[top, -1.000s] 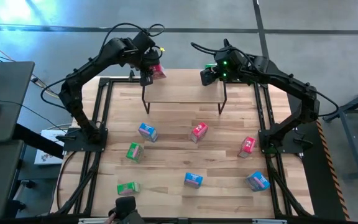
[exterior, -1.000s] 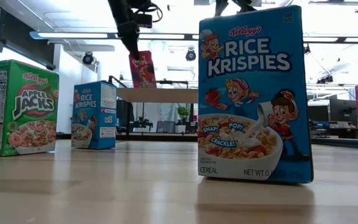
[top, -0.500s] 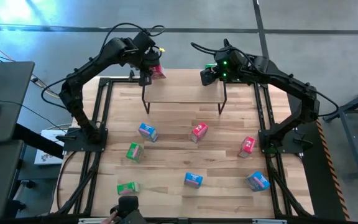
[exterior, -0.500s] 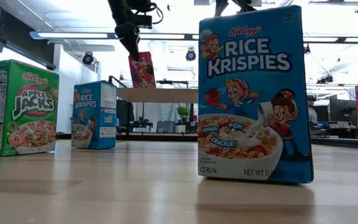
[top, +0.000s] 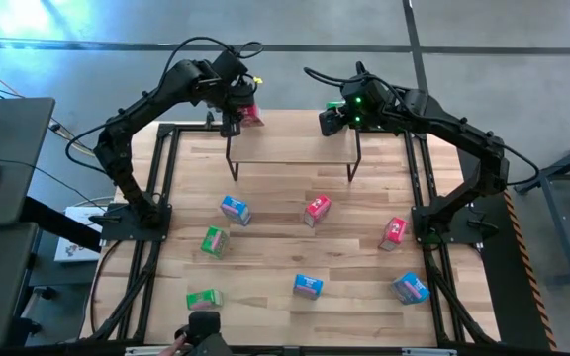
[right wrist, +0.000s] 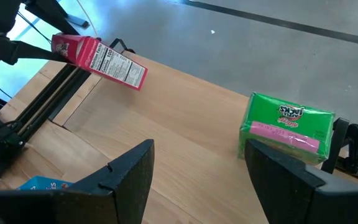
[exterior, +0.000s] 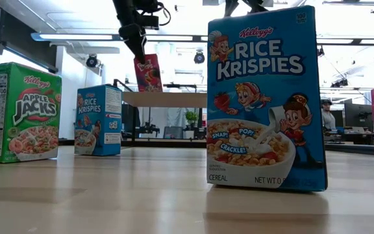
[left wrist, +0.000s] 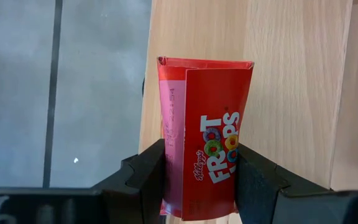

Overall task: Stack cereal on shelf
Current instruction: Put the left red cereal box on the shelf

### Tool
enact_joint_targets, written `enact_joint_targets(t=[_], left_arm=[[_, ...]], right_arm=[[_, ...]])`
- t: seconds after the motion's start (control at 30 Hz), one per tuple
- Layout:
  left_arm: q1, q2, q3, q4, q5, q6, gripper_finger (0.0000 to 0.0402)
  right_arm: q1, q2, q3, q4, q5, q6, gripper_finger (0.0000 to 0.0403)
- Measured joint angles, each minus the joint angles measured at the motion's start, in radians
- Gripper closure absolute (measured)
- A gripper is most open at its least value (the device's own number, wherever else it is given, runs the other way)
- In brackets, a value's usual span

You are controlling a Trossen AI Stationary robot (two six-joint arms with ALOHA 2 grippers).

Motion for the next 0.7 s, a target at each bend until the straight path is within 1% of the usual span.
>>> enact_joint_targets(t=[0.53,0.7], left_arm=[[0.008,0.012,-0.001,-0.004,0.011,0.013,0.0254],[0.018,0.012,-0.001,-0.003,0.027,0.004,0.0239]], right_arm=[[0.000,0.000,0.000,0.000,0.000,0.000,0.0160],[0.000,0.000,0.000,0.000,0.000,0.000,0.0159]])
